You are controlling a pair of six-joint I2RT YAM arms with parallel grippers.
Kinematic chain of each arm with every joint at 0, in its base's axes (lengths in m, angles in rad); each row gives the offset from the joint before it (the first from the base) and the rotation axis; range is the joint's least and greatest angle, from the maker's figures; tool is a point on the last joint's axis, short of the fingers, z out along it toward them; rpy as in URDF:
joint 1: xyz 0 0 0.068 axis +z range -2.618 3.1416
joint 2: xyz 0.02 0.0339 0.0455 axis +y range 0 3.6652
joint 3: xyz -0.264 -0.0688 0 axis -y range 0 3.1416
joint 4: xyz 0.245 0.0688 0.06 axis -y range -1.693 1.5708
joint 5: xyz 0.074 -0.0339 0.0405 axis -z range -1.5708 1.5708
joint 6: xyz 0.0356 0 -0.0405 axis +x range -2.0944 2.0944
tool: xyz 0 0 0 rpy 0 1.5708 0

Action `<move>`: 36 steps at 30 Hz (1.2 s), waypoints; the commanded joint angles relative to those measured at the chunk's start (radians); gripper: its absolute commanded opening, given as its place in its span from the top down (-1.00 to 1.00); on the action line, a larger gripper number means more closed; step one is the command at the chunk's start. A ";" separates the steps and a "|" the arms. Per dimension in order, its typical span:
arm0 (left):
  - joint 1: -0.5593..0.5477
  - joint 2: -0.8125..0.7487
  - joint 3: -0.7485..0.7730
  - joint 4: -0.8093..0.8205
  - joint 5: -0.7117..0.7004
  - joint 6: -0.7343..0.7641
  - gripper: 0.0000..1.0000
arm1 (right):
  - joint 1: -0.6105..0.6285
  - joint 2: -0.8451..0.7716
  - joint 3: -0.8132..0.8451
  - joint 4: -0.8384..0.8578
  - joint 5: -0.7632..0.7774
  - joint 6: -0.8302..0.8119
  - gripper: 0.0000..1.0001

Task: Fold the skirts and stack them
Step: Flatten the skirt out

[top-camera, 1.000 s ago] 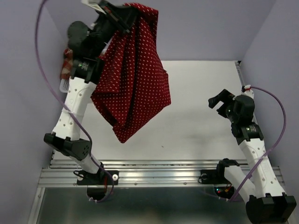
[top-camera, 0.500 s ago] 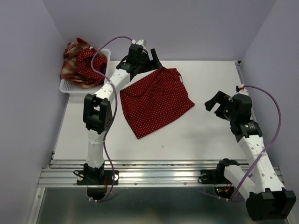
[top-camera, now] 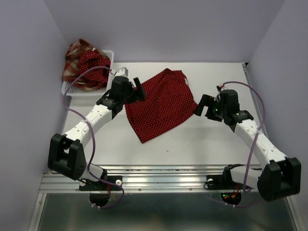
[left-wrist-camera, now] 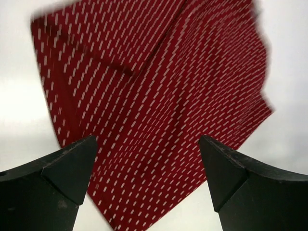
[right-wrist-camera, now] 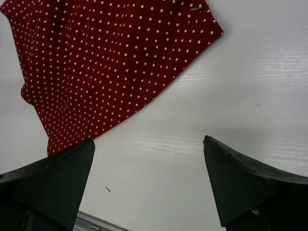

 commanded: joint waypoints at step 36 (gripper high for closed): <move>-0.175 0.038 -0.555 0.040 0.109 -0.233 0.17 | 0.008 0.653 0.294 0.164 0.181 0.114 -0.75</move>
